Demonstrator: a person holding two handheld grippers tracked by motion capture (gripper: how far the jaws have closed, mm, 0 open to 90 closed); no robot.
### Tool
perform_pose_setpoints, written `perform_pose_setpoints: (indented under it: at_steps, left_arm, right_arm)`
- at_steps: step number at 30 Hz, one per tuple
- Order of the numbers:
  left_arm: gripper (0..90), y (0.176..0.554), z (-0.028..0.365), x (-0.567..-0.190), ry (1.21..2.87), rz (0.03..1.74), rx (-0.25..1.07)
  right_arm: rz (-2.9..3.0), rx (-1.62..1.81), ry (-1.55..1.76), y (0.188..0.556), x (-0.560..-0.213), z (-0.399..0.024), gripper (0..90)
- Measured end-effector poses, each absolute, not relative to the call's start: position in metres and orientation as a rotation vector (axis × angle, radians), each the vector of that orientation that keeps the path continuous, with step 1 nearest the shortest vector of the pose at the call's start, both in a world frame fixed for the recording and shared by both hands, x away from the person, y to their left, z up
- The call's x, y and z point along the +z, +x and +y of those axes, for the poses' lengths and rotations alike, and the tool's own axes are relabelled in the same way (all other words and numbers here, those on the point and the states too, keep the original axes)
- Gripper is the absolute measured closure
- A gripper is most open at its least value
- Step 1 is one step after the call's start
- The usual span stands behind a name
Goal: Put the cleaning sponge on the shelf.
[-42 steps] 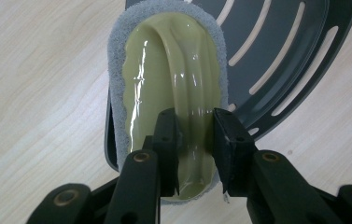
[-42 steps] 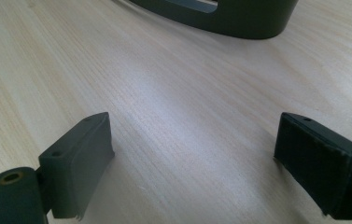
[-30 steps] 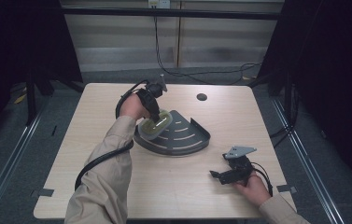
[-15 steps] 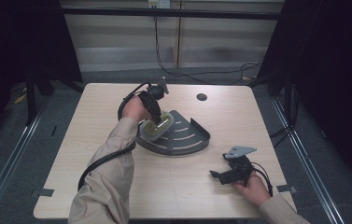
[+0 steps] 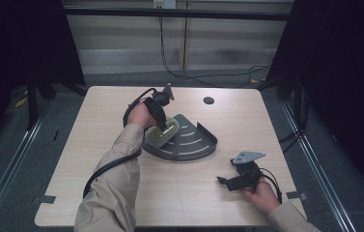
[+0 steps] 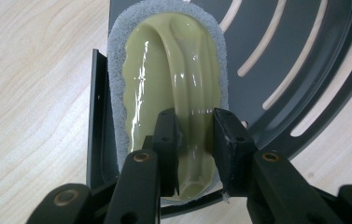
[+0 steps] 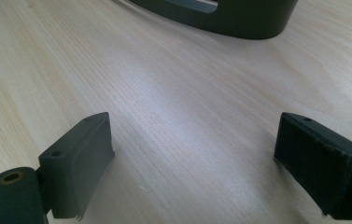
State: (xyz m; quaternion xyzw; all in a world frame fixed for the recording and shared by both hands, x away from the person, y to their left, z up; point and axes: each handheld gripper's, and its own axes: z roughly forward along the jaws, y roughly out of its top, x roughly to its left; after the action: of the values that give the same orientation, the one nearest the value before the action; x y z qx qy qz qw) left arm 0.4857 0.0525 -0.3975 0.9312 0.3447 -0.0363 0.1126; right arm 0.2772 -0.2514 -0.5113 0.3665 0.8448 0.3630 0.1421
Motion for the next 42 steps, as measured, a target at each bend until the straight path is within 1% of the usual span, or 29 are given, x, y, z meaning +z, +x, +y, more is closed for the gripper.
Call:
perform_pose_setpoints:
  at_steps: [17,42]
  left_arm:
    - [71.8,0.489,0.06,-0.413,2.751,0.994,-0.1]
    - [71.0,0.488,0.07,-0.419,2.734,1.034,-0.097]
  right_arm:
    - [2.438,1.05,1.056,0.277,-0.511,-0.251,10.9]
    - [2.438,1.049,1.057,0.277,-0.511,-0.251,10.9]
